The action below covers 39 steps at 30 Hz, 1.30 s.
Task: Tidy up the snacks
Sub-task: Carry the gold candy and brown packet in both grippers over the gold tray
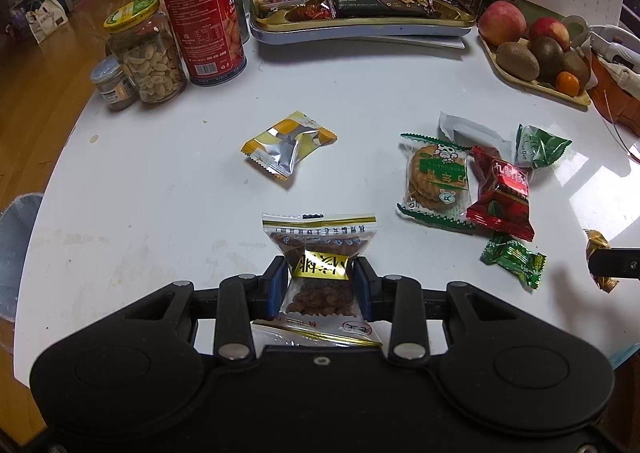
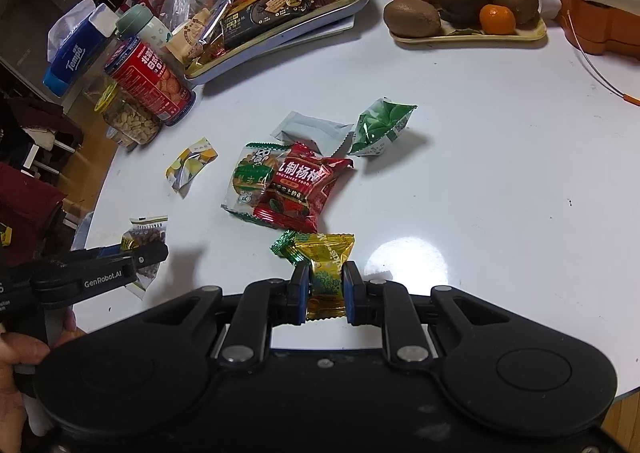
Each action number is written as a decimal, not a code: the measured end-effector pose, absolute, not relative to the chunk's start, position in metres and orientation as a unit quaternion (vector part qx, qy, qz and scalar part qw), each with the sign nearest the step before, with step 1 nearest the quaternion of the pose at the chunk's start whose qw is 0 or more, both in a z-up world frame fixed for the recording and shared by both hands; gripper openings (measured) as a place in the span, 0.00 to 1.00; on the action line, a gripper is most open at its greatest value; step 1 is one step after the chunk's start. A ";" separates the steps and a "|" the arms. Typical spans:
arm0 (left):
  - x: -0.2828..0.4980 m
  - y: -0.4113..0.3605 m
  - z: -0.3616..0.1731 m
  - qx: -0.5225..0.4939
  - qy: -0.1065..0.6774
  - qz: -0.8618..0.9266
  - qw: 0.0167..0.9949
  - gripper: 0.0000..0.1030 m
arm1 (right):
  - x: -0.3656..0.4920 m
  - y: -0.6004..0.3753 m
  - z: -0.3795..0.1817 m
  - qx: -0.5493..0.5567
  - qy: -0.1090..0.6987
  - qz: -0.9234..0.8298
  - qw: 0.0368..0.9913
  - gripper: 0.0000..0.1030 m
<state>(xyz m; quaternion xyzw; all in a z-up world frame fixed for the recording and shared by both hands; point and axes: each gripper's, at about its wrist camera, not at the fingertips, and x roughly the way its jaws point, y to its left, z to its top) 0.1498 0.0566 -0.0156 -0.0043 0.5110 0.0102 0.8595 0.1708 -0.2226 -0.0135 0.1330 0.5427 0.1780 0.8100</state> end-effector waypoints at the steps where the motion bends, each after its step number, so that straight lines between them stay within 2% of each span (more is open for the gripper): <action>1: 0.149 0.056 -0.015 -0.004 0.510 0.011 0.860 0.42 | 0.170 -0.223 -0.013 0.133 0.542 0.178 0.810 0.19; 39: 0.114 0.058 -0.003 -0.031 0.486 0.018 0.873 0.42 | 0.145 -0.242 -0.002 0.180 0.518 0.161 0.821 0.19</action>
